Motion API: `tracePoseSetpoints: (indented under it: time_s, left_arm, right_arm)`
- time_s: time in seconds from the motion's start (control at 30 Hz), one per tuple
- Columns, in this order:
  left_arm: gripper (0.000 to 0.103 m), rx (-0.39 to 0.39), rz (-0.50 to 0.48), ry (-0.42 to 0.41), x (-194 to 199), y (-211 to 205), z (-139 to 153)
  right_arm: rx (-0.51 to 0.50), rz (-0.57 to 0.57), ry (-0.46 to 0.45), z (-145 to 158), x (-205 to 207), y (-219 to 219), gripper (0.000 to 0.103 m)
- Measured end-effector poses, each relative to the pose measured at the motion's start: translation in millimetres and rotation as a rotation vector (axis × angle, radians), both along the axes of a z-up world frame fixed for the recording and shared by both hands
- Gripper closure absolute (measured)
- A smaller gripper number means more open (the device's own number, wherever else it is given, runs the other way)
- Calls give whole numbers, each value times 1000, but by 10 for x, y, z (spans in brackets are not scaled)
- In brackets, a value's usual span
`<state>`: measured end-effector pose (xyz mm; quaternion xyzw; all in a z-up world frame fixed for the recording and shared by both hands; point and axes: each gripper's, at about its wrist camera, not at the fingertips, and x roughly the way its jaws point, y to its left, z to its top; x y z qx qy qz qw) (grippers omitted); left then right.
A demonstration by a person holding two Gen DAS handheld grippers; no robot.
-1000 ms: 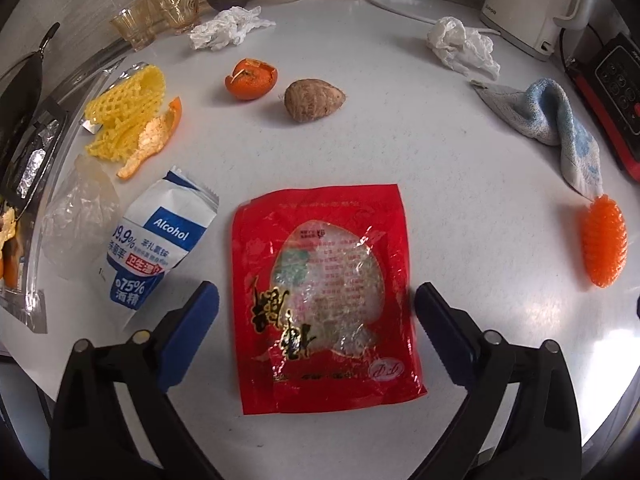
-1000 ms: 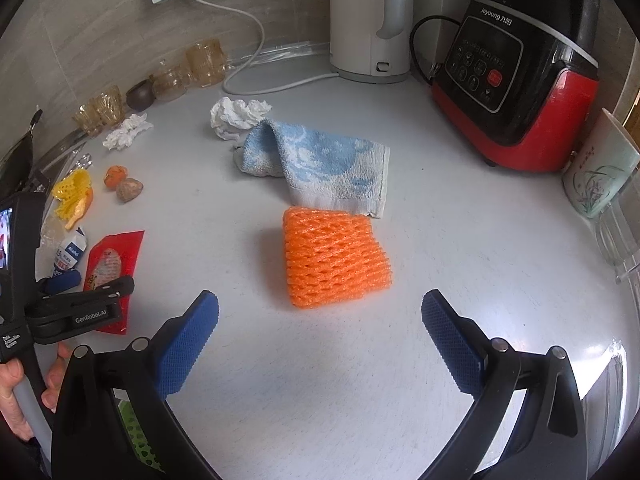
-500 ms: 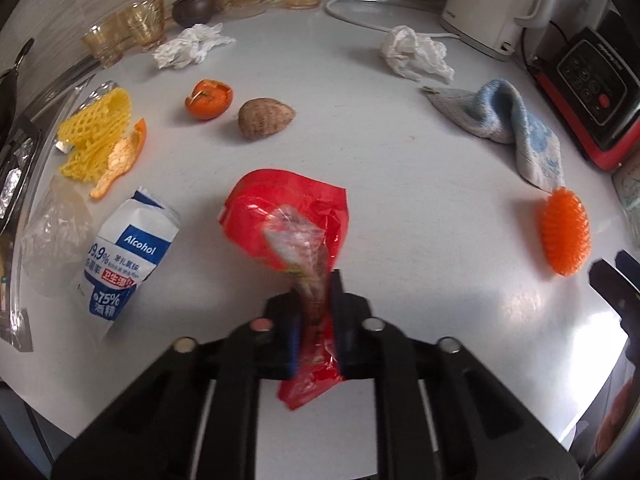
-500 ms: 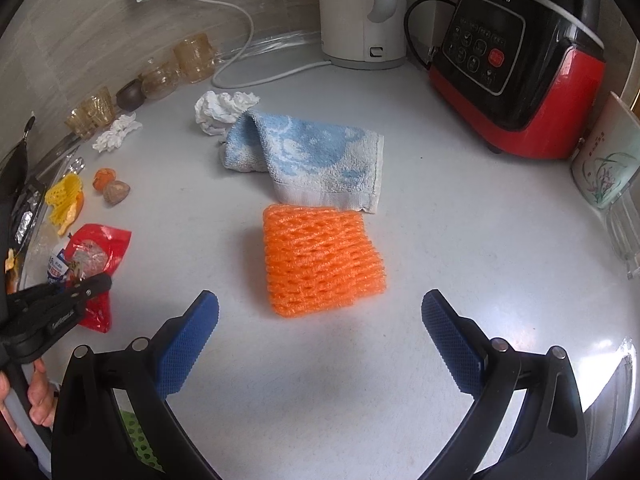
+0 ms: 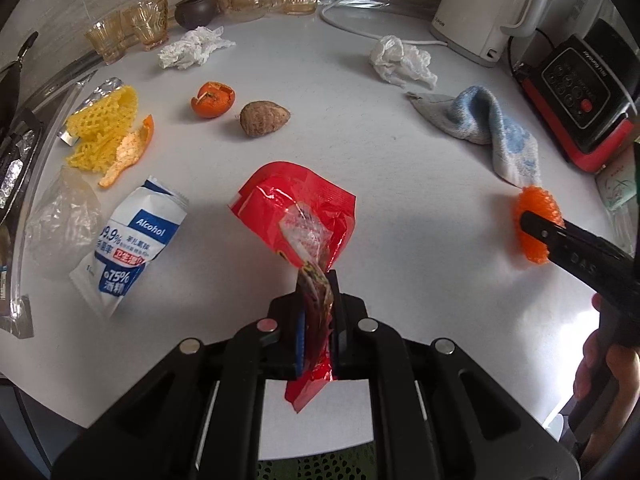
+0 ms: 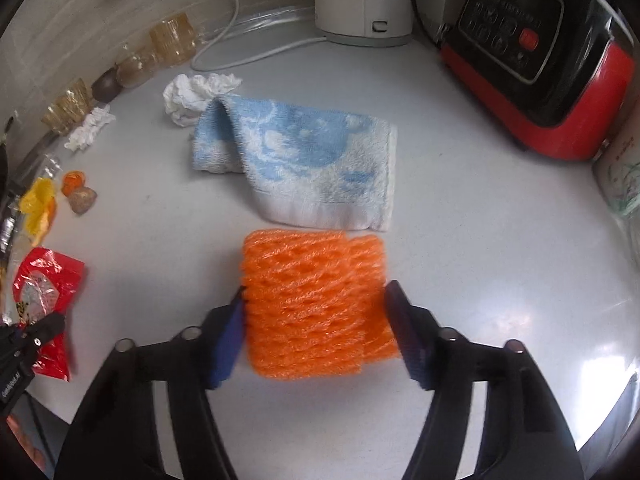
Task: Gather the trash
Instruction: 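Carry the red bag and orange net over the green basket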
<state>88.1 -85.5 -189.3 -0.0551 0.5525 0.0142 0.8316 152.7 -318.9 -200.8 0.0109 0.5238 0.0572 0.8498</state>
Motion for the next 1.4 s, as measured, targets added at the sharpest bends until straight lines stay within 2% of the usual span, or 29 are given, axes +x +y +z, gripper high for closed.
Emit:
tracePoseSetpoints:
  time_s: [0.07,0.23,0.4,0.53,0.73,0.9,1.07,1.4]
  left_arm:
    - [95,0,-6,-5,-52,9,49]
    - [95,17,-41,-3,-231,28,166]
    - [95,-7,-99,-19,-528,89,315]
    - [95,-7,-189,-33,-870,130,443]
    - [95,-5,-303,-20,-1328,292,471]
    - [95,-16,-407,15,-1656,459,330]
    - [94,-15,-516,70,-1942,588,68]
    - [92,-17,-652,159,-2180,593,-442]
  right_arm:
    - [1,6,-4,35,-45,23,56]
    - [29,12,-17,176,-241,92,66]
    - [37,17,-54,441,-667,231,66]
    - [36,8,-73,629,-1180,419,66]
    - [48,-34,-58,674,-1933,781,66]
    - [47,-53,-16,527,-2388,1142,65]
    - [30,-93,18,360,-2740,1420,65]
    - [-7,-162,73,-10,-3076,1561,65]
